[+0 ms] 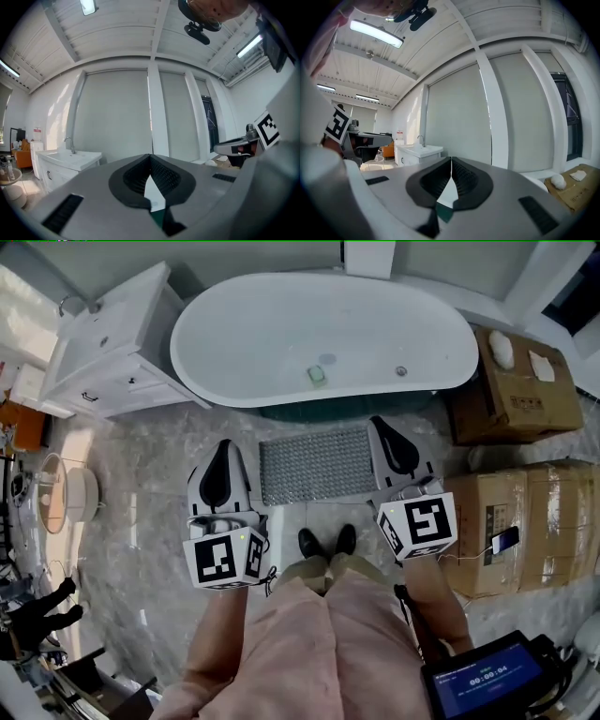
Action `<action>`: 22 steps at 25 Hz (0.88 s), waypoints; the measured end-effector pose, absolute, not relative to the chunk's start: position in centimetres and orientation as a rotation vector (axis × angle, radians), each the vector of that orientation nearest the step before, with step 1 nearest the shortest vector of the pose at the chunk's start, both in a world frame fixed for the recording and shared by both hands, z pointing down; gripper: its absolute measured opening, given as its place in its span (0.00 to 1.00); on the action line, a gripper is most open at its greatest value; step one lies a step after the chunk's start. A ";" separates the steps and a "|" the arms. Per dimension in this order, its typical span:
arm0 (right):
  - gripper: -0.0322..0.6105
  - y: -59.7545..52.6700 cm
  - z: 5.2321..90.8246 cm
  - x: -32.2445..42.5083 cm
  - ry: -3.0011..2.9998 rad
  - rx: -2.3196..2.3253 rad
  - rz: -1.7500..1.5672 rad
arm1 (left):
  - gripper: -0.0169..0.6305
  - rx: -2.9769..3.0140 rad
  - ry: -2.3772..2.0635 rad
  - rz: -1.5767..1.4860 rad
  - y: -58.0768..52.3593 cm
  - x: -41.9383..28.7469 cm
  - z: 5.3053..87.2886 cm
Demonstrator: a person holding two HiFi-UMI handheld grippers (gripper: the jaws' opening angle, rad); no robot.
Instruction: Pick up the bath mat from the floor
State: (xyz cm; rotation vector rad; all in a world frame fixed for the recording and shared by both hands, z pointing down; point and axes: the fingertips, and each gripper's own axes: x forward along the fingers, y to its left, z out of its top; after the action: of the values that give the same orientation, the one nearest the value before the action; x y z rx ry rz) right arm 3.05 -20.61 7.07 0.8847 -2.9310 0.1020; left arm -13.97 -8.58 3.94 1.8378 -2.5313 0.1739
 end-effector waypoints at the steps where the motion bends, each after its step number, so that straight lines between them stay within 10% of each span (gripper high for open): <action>1: 0.08 -20.8 6.8 2.8 -2.931 0.887 0.095 | 0.06 1.849 -2.531 0.163 -8.7 -14.3 3.7; 22: 0.08 -19.3 7.0 0.0 -2.863 0.883 0.021 | 0.06 1.932 -2.452 0.064 -8.3 -17.8 5.0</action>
State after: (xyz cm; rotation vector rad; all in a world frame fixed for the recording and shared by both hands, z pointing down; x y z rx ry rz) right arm 0.01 -19.26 7.04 0.8834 -2.8630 0.0208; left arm -17.77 -8.27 4.95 1.9324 -2.4519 0.0645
